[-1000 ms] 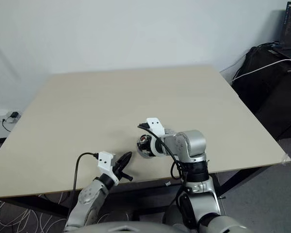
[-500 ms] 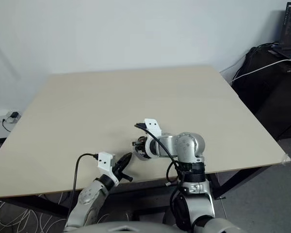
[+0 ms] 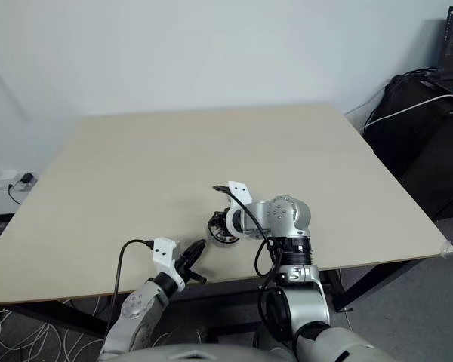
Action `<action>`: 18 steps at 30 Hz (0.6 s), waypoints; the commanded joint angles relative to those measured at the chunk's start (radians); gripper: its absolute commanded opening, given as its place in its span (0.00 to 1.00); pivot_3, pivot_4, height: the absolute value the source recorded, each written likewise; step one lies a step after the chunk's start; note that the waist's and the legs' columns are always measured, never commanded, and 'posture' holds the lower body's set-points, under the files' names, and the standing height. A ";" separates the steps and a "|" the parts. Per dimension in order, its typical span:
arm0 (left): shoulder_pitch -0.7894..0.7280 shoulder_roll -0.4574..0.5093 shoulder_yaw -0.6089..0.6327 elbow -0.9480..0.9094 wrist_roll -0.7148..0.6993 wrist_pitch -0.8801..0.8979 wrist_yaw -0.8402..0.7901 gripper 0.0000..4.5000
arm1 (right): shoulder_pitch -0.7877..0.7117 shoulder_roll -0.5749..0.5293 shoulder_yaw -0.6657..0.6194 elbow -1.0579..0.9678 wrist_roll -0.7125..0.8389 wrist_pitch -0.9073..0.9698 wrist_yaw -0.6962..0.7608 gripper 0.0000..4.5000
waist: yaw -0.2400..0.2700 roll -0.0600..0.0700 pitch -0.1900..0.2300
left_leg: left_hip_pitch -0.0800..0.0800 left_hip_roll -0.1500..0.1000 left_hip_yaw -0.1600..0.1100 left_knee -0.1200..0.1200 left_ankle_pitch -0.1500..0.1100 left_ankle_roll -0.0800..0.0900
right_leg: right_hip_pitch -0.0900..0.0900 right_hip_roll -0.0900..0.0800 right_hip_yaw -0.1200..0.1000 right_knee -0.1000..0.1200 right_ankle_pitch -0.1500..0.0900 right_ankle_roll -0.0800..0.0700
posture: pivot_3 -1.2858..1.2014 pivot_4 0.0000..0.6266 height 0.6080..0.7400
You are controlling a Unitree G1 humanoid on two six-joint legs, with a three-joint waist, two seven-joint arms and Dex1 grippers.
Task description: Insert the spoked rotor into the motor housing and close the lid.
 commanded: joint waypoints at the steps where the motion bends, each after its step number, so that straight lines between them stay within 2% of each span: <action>1: -0.015 0.000 0.002 -0.038 -0.005 -0.009 -0.006 0.00 | -0.077 0.067 -0.022 0.029 -0.041 -0.035 -0.002 0.72 | 0.002 0.001 0.000 | 0.000 0.000 0.000 0.000 0.000 0.000 | 0.000 0.000 0.000 0.000 0.000 0.000 | 0.52 0.00 1.00; 3: -0.015 0.000 0.004 -0.032 -0.007 -0.012 -0.007 0.00 | -0.089 0.083 -0.020 0.029 -0.024 -0.027 0.017 0.84 | 0.005 0.001 0.000 | 0.000 0.000 0.000 0.000 0.000 0.000 | 0.000 0.000 0.000 0.000 0.000 0.000 | 0.52 0.00 1.00; 9: -0.014 -0.001 0.007 -0.019 -0.010 -0.020 -0.012 0.00 | -0.125 0.151 -0.049 -0.020 0.076 0.037 0.098 0.84 | -0.001 0.001 0.000 | 0.000 0.000 0.000 0.000 0.000 0.001 | -0.001 0.000 0.000 0.000 0.000 0.000 | 0.52 0.00 1.00; 18: -0.017 -0.002 0.009 -0.005 -0.015 -0.020 -0.024 0.00 | -0.154 0.212 -0.098 -0.092 0.195 0.061 0.131 0.84 | -0.015 0.001 0.001 | -0.001 0.001 0.000 -0.003 0.000 0.001 | -0.003 0.000 0.000 0.000 0.001 -0.001 | 0.52 0.00 1.00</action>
